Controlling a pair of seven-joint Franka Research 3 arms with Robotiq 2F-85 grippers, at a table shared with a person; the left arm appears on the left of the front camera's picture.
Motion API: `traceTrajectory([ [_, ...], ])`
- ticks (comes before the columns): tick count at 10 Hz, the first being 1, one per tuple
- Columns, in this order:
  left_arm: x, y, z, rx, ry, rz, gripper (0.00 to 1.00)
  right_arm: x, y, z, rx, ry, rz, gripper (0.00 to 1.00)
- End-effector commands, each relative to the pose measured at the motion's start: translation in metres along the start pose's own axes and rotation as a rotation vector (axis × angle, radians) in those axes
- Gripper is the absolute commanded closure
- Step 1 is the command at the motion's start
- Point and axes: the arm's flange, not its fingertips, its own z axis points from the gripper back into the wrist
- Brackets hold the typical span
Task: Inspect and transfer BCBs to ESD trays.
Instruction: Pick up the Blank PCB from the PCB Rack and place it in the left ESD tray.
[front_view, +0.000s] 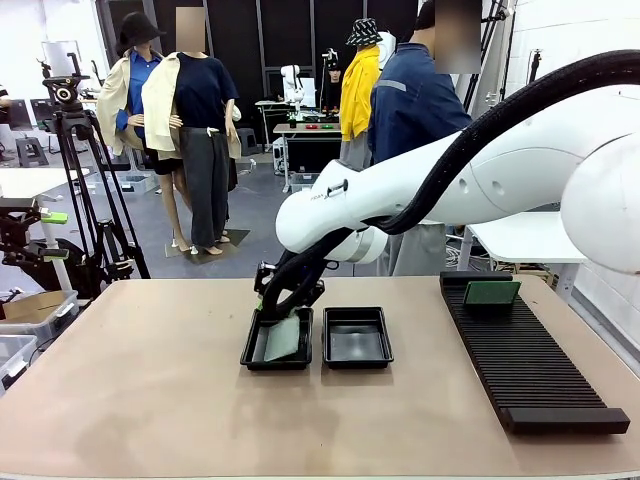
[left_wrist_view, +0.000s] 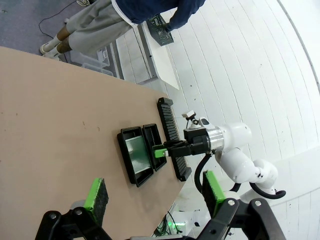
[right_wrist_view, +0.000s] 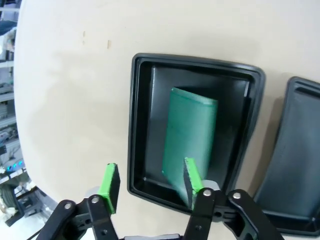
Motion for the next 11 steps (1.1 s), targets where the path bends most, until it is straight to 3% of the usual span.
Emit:
traceTrajectory([
  [1, 0.0, -0.002, 0.002, 0.013, 0.004, 0.013, 0.0, -0.014, 0.013, 0.025, -0.12, -0.012, -0.01, 0.07],
  [2, 0.0, -0.002, 0.002, 0.013, 0.004, 0.013, 0.0, -0.018, 0.02, 0.036, -0.164, -0.003, 0.006, 0.0],
  [5, 0.0, -0.002, 0.002, 0.013, 0.004, 0.013, 0.0, -0.02, 0.023, 0.043, -0.257, 0.044, 0.01, 0.0],
  [11, 0.0, -0.002, 0.002, 0.013, 0.004, 0.013, 0.0, -0.021, 0.021, 0.047, -0.218, 0.041, 0.029, 0.0],
])
